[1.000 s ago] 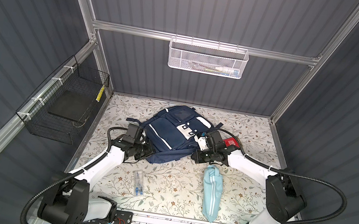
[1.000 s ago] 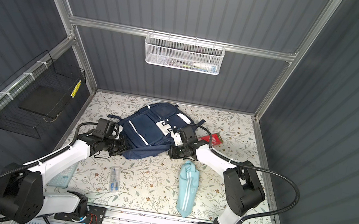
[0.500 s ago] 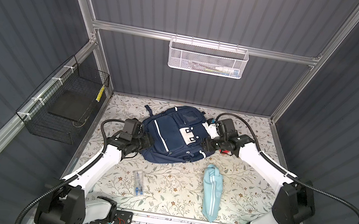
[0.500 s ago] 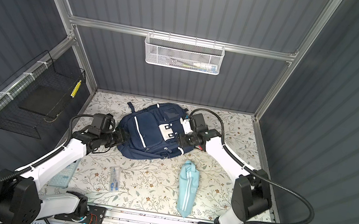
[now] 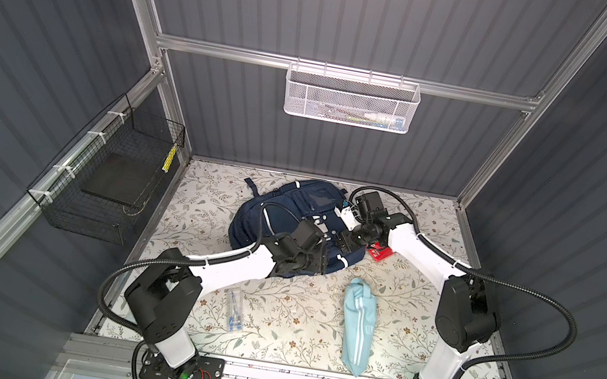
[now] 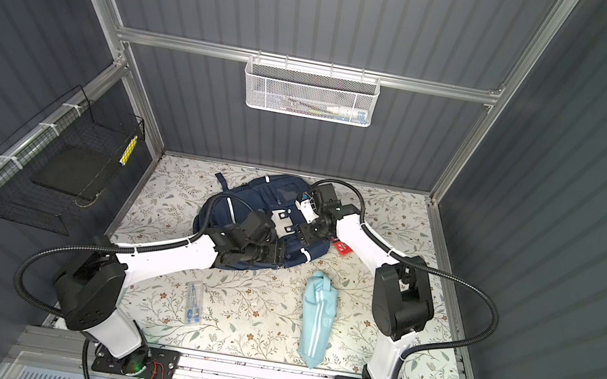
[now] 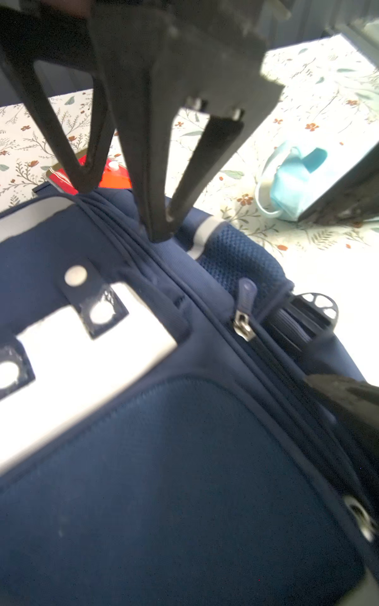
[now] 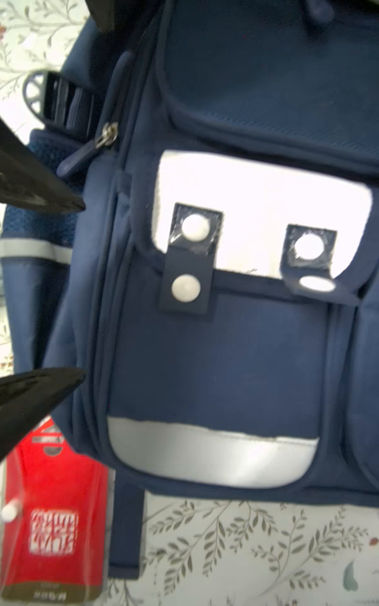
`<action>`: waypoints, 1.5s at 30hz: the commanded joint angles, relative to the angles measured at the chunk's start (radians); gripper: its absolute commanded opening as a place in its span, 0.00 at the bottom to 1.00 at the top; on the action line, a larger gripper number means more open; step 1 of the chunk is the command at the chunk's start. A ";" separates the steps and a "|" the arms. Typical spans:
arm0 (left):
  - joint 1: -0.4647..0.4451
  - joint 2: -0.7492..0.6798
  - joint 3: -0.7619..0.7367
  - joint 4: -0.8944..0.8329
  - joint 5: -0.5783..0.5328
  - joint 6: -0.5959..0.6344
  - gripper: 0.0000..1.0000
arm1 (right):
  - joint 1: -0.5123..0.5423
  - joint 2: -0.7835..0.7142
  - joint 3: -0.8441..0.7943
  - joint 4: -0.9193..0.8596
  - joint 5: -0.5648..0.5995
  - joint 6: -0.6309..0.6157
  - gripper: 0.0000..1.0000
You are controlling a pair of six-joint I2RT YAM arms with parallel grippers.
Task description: Pack the student bag
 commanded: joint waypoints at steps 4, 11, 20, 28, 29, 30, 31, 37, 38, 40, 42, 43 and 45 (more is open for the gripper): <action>-0.033 0.130 0.109 -0.082 -0.165 0.043 0.75 | -0.028 -0.016 -0.013 0.009 0.019 0.015 0.74; -0.046 0.257 0.165 -0.107 -0.259 0.017 0.76 | -0.054 0.034 0.011 0.026 0.005 0.137 0.73; -0.079 0.391 0.316 -0.258 -0.339 0.054 0.44 | -0.054 0.000 -0.076 0.101 -0.079 0.200 0.73; -0.076 0.291 0.251 -0.277 -0.244 0.019 0.08 | -0.047 0.049 -0.043 0.093 -0.112 0.188 0.73; -0.072 0.275 0.236 -0.272 -0.233 0.015 0.00 | -0.044 0.059 -0.032 0.079 -0.112 0.171 0.72; -0.066 0.266 0.224 -0.269 -0.218 0.009 0.00 | -0.039 0.065 -0.022 0.068 -0.102 0.157 0.71; -0.060 0.254 0.214 -0.268 -0.200 0.003 0.00 | -0.034 0.072 -0.015 0.055 -0.086 0.139 0.71; -0.066 0.148 0.092 -0.215 -0.151 -0.069 0.25 | 0.012 0.059 -0.048 0.123 0.132 -0.065 0.73; -0.063 0.128 0.053 -0.195 -0.152 -0.082 0.27 | 0.013 0.051 -0.029 0.112 0.133 -0.091 0.73; -0.047 0.116 0.001 -0.186 -0.158 -0.091 0.30 | 0.012 0.036 -0.002 0.129 0.136 -0.107 0.74; -0.020 0.102 -0.048 -0.164 -0.154 -0.092 0.30 | 0.012 0.036 0.000 0.183 0.124 -0.121 0.75; -0.006 0.092 -0.076 -0.146 -0.161 -0.089 0.30 | 0.013 0.056 0.016 0.188 0.111 -0.120 0.75; 0.039 0.083 -0.123 -0.124 -0.150 -0.079 0.30 | 0.009 0.122 0.073 0.159 0.108 -0.108 0.75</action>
